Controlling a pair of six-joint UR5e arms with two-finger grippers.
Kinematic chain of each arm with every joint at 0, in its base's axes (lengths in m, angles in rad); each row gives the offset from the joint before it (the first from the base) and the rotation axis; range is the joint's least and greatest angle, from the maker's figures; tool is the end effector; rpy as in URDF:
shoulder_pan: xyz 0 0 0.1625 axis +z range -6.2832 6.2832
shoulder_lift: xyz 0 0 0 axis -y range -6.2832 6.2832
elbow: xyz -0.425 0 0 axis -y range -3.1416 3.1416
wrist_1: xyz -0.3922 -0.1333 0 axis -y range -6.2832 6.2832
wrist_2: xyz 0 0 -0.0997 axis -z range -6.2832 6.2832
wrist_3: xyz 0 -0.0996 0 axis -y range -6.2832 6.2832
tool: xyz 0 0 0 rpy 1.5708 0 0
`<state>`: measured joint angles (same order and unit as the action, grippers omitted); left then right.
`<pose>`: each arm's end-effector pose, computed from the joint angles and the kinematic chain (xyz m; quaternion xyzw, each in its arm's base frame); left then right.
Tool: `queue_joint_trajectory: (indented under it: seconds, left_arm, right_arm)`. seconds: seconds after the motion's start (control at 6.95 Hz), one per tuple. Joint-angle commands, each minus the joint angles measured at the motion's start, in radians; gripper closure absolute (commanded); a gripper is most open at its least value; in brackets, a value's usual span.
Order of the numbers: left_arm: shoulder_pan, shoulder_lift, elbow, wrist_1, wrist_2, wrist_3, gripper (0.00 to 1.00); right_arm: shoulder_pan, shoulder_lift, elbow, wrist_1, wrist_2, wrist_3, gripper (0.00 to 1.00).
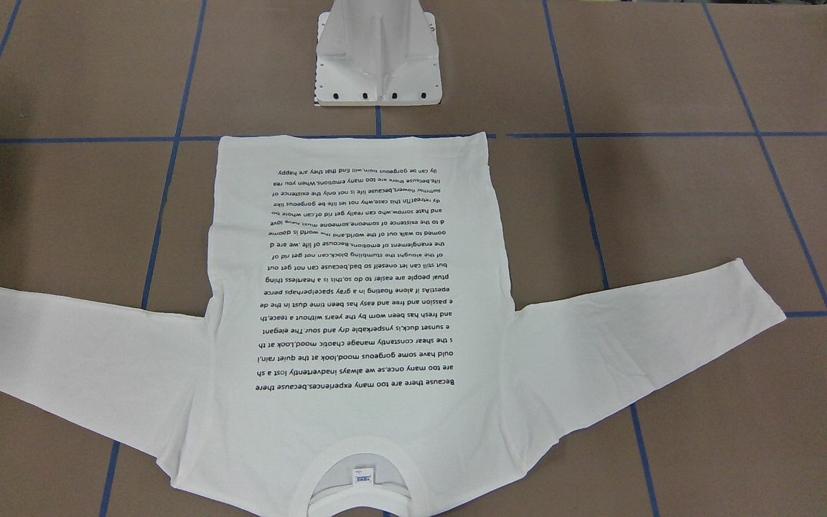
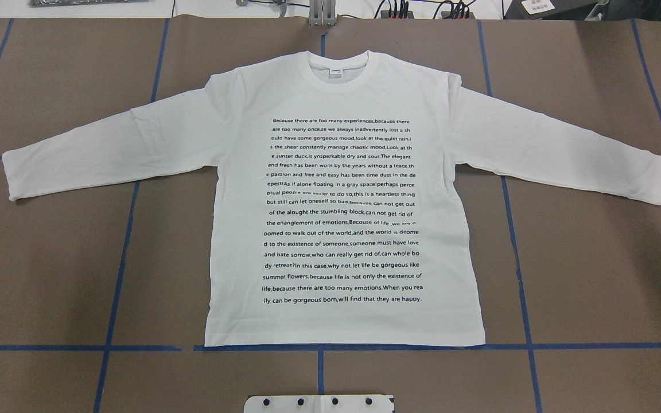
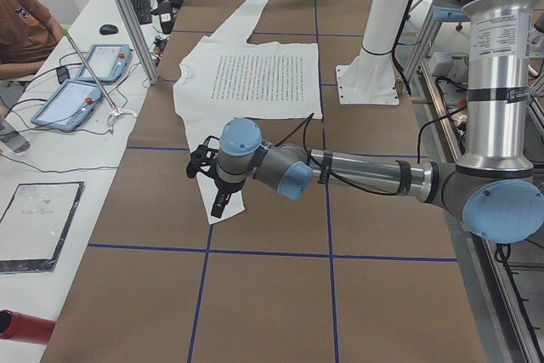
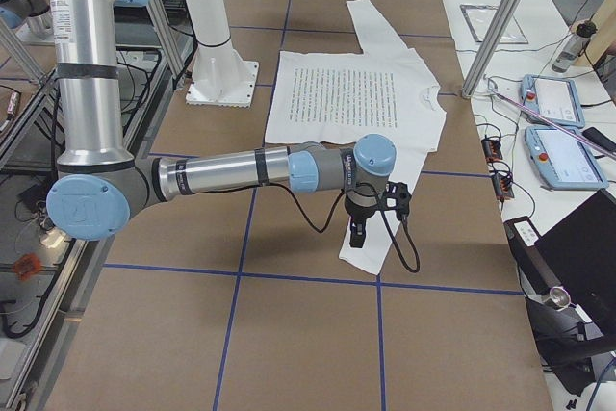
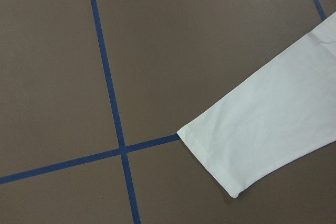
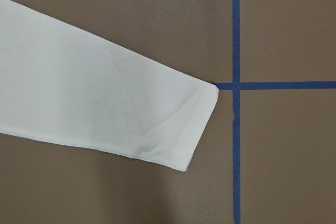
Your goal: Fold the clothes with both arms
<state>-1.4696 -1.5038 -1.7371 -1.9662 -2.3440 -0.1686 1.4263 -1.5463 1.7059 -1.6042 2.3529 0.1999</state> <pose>-0.0146 -0.4874 0.5631 0.1755 0.3927 0.0620 0.9006 -0.0103 -0.5092 0.5826 -0.0077 -0.3848 0.0015 0.9230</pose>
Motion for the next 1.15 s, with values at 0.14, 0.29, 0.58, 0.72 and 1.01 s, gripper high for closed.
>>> queue_joint_trajectory:
  seconds: [0.14,0.29,0.58,0.72,1.01]
  left_arm:
    - [0.002,0.002,0.002,-0.016,-0.004,-0.011,0.00]
    - [0.003,0.004,0.002,-0.017,-0.008,-0.011,0.00]
    - [0.002,0.005,-0.002,-0.017,-0.011,-0.011,0.00]
    - [0.003,-0.001,-0.007,-0.031,-0.011,-0.011,0.00]
    - [0.003,0.002,0.001,-0.057,-0.009,-0.012,0.00]
  right_arm:
    - [-0.104,0.000,-0.020,0.069,-0.009,0.054,0.00]
    - [-0.127,0.032,-0.075,0.087,-0.014,0.079,0.00]
    - [-0.144,0.090,-0.292,0.289,-0.050,0.098,0.00]
    - [-0.150,0.113,-0.346,0.311,-0.055,0.110,0.02]
    - [-0.152,0.118,-0.373,0.311,-0.053,0.110,0.12]
